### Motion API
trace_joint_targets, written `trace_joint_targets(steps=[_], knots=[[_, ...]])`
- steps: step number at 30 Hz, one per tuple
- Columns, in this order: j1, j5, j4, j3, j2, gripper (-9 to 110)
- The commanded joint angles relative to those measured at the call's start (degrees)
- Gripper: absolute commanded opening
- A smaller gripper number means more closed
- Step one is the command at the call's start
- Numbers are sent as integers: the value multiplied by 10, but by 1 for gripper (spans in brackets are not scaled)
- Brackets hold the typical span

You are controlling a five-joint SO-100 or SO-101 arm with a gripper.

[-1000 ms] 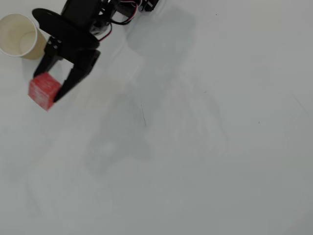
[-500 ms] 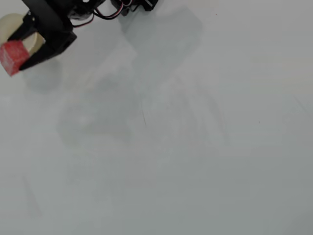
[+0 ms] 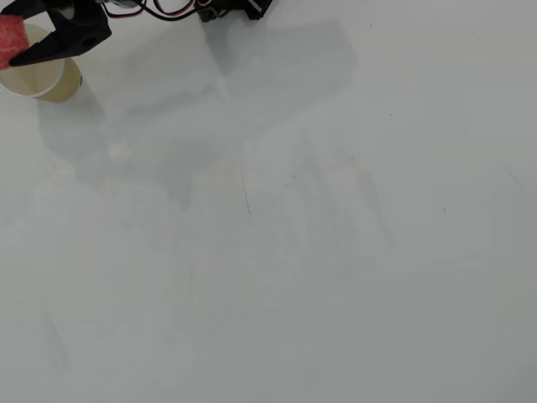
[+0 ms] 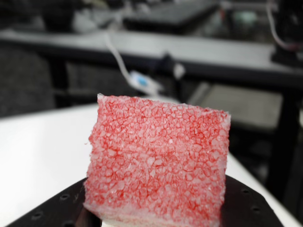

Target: Pick up the cube and drop it in the cup.

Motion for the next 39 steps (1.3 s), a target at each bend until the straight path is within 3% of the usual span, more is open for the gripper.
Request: trace_joint_targets(steps=[1, 17, 39], knots=[[14, -1, 2, -11, 23, 6], [13, -1, 61, -2, 23, 6], [10, 6, 86, -163, -114, 6]])
